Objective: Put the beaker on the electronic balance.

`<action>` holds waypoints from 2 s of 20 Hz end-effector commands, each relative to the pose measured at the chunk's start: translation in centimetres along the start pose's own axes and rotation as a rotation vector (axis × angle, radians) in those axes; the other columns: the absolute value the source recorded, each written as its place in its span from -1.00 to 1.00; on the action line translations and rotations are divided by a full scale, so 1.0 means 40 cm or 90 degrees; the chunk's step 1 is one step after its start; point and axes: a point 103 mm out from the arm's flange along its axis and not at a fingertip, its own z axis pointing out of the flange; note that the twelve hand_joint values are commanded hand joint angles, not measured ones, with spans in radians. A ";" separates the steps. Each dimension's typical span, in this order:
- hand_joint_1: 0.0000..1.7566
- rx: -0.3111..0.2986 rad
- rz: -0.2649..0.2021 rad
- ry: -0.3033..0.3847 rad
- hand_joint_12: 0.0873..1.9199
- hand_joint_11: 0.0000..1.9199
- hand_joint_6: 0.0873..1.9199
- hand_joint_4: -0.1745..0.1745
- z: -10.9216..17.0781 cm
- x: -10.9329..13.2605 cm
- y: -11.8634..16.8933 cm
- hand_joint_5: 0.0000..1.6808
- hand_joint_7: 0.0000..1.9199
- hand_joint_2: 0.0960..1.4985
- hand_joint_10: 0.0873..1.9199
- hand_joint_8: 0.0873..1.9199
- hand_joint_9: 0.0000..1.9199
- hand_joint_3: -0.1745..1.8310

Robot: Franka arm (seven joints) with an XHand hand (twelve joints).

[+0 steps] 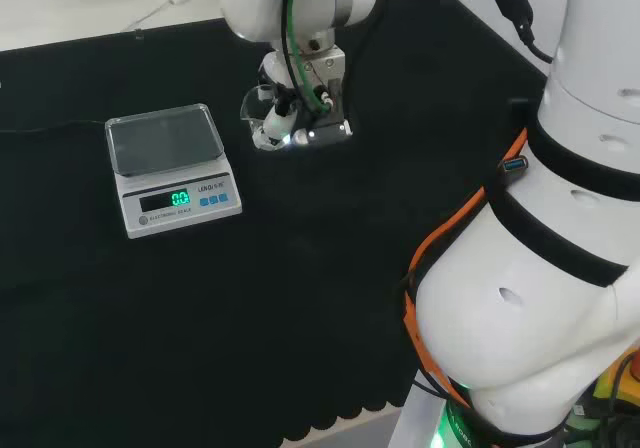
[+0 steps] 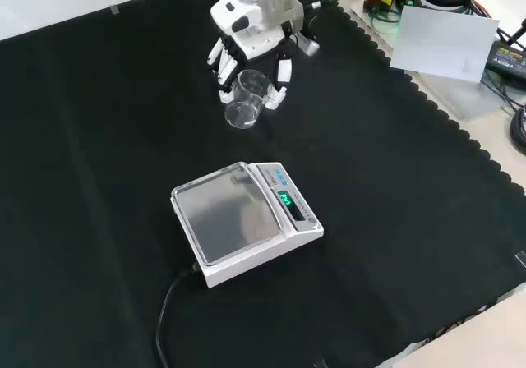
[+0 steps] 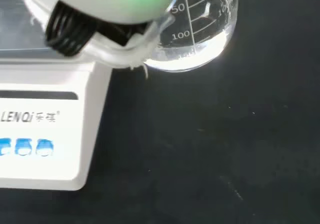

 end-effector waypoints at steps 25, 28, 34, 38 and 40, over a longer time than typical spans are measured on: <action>0.27 -0.020 -0.070 -0.026 0.29 -0.29 -0.08 -0.24 -0.089 0.203 0.151 0.02 0.15 -0.41 -0.45 -0.32 0.15 -0.20; 0.27 -0.017 -0.079 -0.029 0.29 -0.29 -0.08 -0.24 -0.087 0.224 0.173 0.02 0.15 -0.41 -0.45 -0.32 0.16 -0.20; 0.27 -0.006 -0.097 -0.029 0.28 -0.29 -0.08 -0.24 -0.077 0.266 0.212 0.02 0.15 -0.41 -0.46 -0.31 0.16 -0.20; 0.27 0.001 -0.105 -0.032 0.28 -0.29 -0.08 -0.24 -0.060 0.288 0.223 0.02 0.15 -0.41 -0.46 -0.31 0.16 -0.20; 0.27 0.007 -0.109 -0.034 0.28 -0.29 -0.08 -0.25 -0.047 0.298 0.228 0.03 0.15 -0.41 -0.46 -0.31 0.16 -0.20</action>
